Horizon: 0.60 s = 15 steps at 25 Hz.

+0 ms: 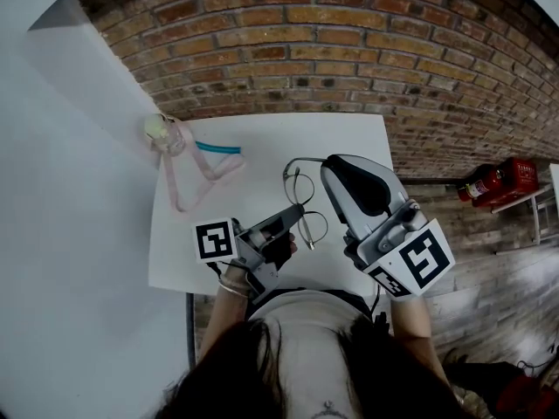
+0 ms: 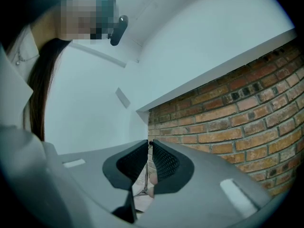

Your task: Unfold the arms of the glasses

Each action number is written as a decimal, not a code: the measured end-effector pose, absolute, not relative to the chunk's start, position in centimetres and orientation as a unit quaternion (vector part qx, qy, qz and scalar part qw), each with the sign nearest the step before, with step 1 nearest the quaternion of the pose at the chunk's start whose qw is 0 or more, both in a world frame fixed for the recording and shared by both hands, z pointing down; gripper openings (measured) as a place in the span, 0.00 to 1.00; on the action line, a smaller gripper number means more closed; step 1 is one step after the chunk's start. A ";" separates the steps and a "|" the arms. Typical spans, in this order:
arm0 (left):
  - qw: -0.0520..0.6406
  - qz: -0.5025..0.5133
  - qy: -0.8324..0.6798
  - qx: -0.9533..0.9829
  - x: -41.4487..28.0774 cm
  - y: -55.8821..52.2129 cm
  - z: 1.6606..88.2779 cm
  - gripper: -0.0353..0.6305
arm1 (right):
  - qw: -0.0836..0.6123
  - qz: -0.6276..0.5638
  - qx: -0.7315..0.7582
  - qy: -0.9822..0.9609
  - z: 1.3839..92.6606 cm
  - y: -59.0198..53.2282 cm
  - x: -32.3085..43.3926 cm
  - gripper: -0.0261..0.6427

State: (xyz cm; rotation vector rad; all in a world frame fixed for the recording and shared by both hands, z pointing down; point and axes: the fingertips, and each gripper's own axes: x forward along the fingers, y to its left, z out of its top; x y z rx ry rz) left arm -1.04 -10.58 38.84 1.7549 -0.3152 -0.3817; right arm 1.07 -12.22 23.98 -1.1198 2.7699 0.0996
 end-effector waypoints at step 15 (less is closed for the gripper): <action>0.624 -0.178 -0.133 0.749 -1.3 -11.0 39.1 0.09 | 0.080 0.030 -0.375 0.923 24.2 -12.4 1.1 0.10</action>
